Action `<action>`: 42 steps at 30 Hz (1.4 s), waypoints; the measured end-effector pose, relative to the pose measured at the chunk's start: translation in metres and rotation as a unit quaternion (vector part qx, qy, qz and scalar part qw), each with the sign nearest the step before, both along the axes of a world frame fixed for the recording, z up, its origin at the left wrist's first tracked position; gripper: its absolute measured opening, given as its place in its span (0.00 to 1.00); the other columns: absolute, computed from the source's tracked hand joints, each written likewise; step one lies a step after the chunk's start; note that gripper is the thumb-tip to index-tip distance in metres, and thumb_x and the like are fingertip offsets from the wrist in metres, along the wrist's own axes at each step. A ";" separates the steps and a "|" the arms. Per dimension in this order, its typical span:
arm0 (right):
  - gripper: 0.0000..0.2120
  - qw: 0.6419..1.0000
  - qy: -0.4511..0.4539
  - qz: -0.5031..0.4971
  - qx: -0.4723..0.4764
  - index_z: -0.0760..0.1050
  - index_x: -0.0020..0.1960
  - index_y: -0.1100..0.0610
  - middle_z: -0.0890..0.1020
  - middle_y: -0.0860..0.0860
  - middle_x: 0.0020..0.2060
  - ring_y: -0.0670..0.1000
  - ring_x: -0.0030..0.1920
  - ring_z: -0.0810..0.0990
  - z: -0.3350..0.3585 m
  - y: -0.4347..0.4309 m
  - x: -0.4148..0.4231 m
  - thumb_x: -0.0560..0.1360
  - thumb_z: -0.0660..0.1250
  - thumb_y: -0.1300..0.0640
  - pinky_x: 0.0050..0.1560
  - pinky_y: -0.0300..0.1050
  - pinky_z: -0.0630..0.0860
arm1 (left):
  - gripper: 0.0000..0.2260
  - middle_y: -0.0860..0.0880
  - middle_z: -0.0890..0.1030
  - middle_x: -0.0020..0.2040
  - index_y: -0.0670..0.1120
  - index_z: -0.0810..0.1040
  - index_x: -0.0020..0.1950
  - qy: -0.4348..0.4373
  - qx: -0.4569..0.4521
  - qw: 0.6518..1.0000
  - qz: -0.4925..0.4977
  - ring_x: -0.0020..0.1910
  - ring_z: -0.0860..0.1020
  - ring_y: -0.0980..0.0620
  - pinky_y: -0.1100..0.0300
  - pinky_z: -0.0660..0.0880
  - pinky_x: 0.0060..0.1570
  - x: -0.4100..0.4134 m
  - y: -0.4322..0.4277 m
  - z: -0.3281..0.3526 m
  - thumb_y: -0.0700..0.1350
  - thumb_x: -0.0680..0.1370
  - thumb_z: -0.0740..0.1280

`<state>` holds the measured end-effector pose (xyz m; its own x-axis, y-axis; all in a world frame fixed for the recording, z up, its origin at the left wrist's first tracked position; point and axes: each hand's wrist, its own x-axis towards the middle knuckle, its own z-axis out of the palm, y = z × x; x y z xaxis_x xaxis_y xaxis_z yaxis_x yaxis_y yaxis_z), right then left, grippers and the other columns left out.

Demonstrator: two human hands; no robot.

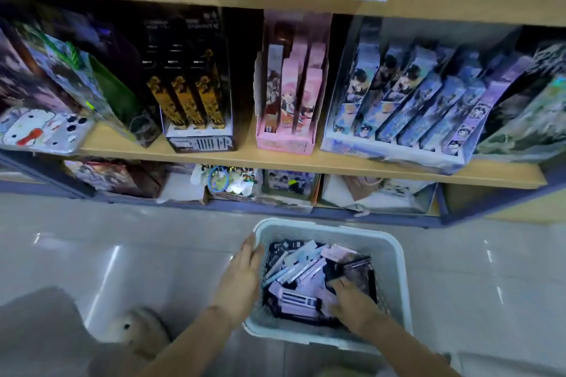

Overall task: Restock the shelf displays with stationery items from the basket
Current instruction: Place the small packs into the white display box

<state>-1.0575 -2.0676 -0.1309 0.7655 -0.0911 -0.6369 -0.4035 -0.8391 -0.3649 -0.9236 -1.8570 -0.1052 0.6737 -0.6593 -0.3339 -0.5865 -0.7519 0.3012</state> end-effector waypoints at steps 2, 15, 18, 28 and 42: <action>0.20 1.000 0.018 -0.004 0.005 0.66 0.67 0.58 0.71 0.54 0.61 0.54 0.64 0.69 -0.012 -0.001 -0.005 0.78 0.62 0.50 0.59 0.43 0.65 | 0.42 0.38 0.72 0.61 0.40 0.74 0.57 -0.056 -0.025 0.998 0.007 0.56 0.77 0.39 0.54 0.78 0.50 -0.003 -0.005 -0.004 0.29 0.43 0.76; 0.22 0.995 0.064 -0.068 -0.016 0.72 0.57 0.61 0.74 0.59 0.57 0.57 0.57 0.75 -0.022 -0.008 -0.007 0.75 0.65 0.44 0.54 0.45 0.70 | 0.16 0.43 0.72 0.66 0.43 0.69 0.66 0.213 -0.006 0.976 0.049 0.63 0.73 0.45 0.56 0.68 0.62 -0.027 -0.076 -0.051 0.45 0.79 0.63; 0.15 0.996 0.067 -0.042 -0.051 0.73 0.58 0.62 0.75 0.60 0.59 0.59 0.57 0.77 -0.020 -0.015 -0.008 0.77 0.63 0.53 0.53 0.47 0.71 | 0.18 0.43 0.73 0.63 0.42 0.69 0.65 0.215 0.037 0.973 0.077 0.60 0.75 0.43 0.53 0.73 0.55 -0.036 -0.087 -0.060 0.48 0.78 0.65; 0.07 0.985 0.011 -0.167 -0.033 0.67 0.57 0.61 0.77 0.56 0.45 0.59 0.47 0.81 -0.016 -0.018 -0.004 0.80 0.56 0.63 0.43 0.49 0.74 | 0.10 0.48 0.67 0.35 0.43 0.66 0.39 0.189 0.037 0.975 0.110 0.40 0.75 0.44 0.56 0.67 0.36 -0.036 -0.102 -0.064 0.44 0.77 0.64; 0.10 0.924 -0.085 -0.346 0.141 0.75 0.53 0.63 0.82 0.59 0.42 0.61 0.42 0.79 -0.006 0.019 0.015 0.81 0.57 0.59 0.46 0.53 0.76 | 0.12 0.44 0.77 0.56 0.42 0.67 0.65 0.480 -0.221 0.787 0.320 0.55 0.76 0.48 0.50 0.74 0.61 -0.044 -0.087 -0.042 0.39 0.81 0.57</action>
